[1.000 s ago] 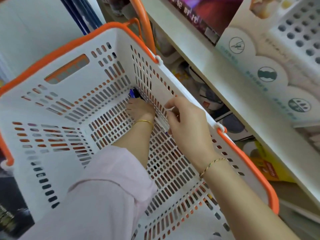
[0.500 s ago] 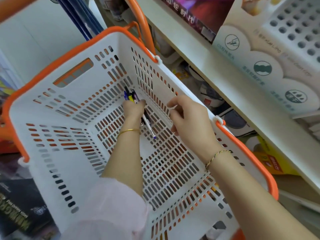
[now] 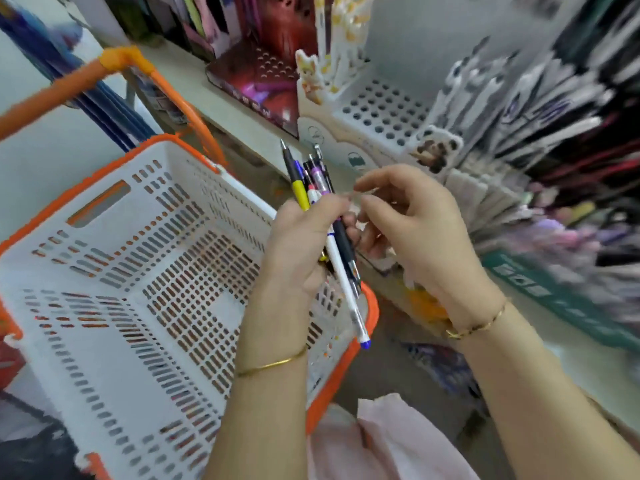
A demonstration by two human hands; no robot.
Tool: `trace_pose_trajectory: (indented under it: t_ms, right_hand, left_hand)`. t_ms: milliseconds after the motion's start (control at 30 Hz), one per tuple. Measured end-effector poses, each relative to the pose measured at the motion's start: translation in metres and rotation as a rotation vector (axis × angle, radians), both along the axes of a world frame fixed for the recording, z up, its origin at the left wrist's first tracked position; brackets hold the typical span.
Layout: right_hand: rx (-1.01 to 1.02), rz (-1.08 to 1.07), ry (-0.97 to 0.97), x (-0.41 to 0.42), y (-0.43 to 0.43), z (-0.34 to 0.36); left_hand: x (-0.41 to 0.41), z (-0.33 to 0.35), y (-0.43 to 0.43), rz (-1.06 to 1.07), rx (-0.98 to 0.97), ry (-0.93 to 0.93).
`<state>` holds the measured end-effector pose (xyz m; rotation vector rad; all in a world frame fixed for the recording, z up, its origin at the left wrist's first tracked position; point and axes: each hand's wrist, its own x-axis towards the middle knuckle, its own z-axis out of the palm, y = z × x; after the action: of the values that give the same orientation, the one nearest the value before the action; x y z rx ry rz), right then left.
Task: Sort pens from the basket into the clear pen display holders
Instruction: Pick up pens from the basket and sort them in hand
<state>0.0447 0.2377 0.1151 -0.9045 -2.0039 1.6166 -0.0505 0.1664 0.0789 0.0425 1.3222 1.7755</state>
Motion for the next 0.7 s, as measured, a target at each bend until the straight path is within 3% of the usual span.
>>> trace_pose_trajectory:
  t_ms: [167,367,700]
  right_hand:
    - [0.019,-0.215,-0.066,0.12,0.04,0.026]
    - [0.105,-0.221,-0.219,0.229,0.056,0.039]
    - [0.289,-0.449,-0.089,0.249,0.048,0.027]
  left_hand:
    - [0.103,0.025,0.07,-0.135,0.005,0.096]
    - [0.209,0.038,0.12,-0.173,0.014,0.156]
    - [0.243,0.046,0.135,-0.269,0.082,0.184]
